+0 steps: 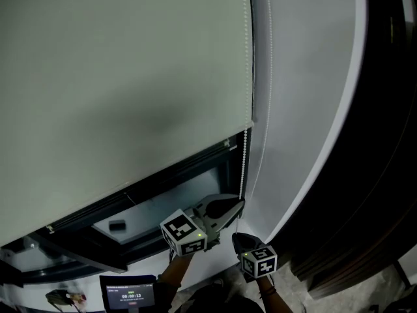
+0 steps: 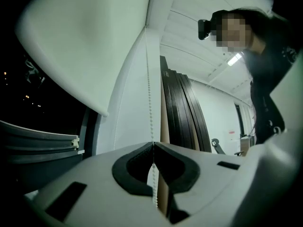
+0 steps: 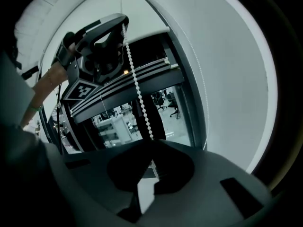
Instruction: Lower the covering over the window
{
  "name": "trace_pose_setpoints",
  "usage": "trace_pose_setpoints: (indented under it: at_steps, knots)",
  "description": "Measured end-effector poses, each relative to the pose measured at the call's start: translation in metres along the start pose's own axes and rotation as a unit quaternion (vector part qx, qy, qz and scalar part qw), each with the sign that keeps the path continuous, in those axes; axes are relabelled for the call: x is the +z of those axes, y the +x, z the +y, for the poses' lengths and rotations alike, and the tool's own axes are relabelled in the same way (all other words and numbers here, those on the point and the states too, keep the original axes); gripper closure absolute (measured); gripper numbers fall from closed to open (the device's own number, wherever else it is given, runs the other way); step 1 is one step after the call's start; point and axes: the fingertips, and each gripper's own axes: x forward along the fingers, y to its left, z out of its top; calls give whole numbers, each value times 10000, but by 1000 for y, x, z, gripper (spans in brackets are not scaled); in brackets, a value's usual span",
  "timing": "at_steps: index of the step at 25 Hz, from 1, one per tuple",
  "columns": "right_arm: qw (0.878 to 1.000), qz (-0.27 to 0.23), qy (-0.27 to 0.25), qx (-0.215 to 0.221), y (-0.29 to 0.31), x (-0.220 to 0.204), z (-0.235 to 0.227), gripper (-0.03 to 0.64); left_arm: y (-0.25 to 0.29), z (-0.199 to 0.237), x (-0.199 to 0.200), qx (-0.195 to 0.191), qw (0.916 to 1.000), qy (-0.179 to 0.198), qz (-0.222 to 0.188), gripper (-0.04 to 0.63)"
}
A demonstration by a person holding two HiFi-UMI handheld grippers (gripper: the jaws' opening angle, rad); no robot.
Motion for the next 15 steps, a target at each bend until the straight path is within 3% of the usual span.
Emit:
trace_pose_setpoints:
  at_steps: [6,9,11,15]
  knots:
    - [9999,-1,85,72,-2,-1,7,603,-7,26,-3,402,9980,-158,-466,593]
    - [9999,-73,38,114,-11,11,8,600,-12,36,-49,615,9973,-79,397,594]
    - [9995,-287,-16,116,-20,32,9,594,-20,40,-96,710,9927,-364,899,594]
    - [9953,-871,-277,332,-36,90,22,536,-48,39,-199,795,9716,-1035,1973,594]
